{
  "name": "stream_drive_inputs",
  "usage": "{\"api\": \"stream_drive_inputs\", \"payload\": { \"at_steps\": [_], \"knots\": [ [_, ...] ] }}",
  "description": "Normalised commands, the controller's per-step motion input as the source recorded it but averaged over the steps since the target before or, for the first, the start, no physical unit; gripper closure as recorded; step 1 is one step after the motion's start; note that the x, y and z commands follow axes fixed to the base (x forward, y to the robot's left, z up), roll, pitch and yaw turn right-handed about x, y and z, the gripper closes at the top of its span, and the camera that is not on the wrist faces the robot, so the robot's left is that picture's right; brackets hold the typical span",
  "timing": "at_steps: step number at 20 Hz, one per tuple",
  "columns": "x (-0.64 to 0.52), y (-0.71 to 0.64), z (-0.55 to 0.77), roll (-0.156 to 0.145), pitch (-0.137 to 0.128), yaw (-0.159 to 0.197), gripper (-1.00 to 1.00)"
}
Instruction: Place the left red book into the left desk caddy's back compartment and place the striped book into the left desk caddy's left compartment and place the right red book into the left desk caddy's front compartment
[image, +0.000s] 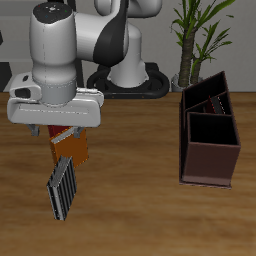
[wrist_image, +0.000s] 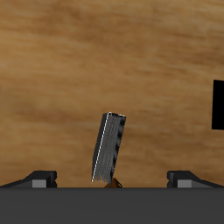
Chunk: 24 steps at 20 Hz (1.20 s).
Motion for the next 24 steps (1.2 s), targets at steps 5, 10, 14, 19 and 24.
{"api": "stream_drive_inputs", "payload": {
  "at_steps": [5,10,14,19,24],
  "knots": [
    [0.18,0.1,-0.17,-0.009,-0.017,0.018,-1.0],
    [0.05,0.0,-0.04,0.022,-0.069,-0.02,-1.0],
    [-0.03,-0.03,-0.18,0.055,-0.056,-0.03,-1.0],
    [0.02,-0.24,-0.31,-0.014,-0.008,-0.054,-1.0],
    [0.02,-0.05,-0.19,-0.027,-0.019,-0.05,-1.0]
  ]
}}
